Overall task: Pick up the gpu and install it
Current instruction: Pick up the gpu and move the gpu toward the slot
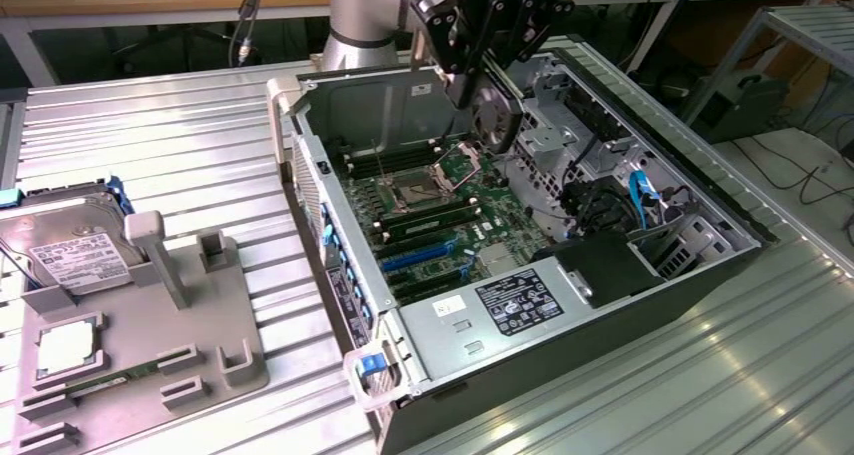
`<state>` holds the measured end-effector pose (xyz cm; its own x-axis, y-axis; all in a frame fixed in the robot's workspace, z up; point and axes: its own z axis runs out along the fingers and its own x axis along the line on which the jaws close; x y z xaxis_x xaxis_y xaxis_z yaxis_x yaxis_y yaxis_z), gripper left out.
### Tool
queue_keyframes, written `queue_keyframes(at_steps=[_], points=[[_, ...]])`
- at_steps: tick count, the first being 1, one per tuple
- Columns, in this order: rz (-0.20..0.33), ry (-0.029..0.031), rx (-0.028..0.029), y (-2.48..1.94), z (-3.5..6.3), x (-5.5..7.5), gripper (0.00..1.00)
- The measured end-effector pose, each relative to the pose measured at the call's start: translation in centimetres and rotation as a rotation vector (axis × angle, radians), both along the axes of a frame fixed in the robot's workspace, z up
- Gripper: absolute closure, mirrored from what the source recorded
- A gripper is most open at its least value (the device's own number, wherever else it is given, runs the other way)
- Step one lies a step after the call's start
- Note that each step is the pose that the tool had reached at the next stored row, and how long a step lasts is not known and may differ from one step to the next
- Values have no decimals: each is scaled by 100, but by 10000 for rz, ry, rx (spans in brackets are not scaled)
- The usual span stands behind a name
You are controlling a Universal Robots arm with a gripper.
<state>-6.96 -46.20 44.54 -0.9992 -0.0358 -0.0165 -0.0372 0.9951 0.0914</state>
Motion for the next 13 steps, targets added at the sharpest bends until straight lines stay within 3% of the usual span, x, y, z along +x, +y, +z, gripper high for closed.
queue_keyframes(at_steps=[13], points=[[69, -92, -1, 0, -34, 229, 71]])
